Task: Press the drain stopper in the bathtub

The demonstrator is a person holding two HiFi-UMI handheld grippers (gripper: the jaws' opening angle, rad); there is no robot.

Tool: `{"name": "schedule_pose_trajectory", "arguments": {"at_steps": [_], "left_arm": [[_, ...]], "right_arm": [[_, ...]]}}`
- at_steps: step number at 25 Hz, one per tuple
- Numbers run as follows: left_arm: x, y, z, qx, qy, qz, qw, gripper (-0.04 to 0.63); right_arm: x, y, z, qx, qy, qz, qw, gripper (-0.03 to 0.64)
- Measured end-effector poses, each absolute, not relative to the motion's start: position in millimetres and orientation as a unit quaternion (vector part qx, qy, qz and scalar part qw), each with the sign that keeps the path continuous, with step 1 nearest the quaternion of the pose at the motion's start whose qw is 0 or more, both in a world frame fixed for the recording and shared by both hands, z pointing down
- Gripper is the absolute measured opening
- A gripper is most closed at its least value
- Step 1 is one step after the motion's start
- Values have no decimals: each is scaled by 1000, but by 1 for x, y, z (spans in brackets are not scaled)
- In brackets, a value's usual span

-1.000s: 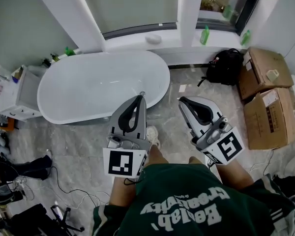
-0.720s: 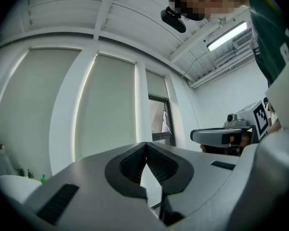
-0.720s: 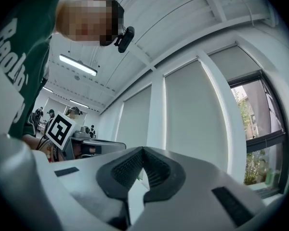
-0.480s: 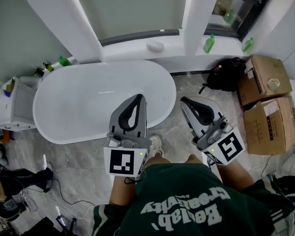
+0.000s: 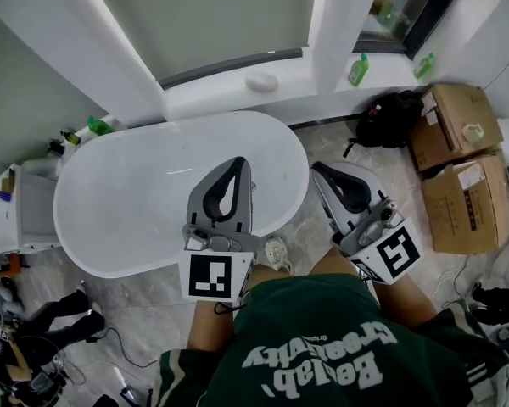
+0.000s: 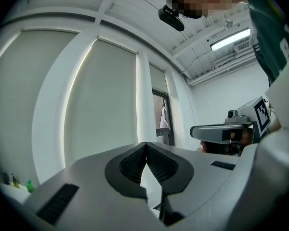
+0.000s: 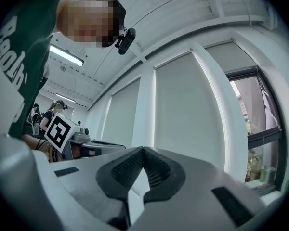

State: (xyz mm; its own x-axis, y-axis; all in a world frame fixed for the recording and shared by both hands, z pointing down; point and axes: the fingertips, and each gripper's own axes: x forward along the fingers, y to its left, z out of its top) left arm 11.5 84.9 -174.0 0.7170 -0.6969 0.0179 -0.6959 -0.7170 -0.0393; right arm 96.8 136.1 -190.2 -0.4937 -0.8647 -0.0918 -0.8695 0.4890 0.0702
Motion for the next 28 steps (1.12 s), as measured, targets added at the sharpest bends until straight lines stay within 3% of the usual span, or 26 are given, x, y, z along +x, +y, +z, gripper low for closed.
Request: {"name": "schedule_pose_trajectory", "arguments": {"at_steps": [28], "left_arm": [[-13, 18, -125, -877, 473, -81, -9, 9]], "right_arm": [[81, 36, -149, -419, 908, 12, 15, 14]]}}
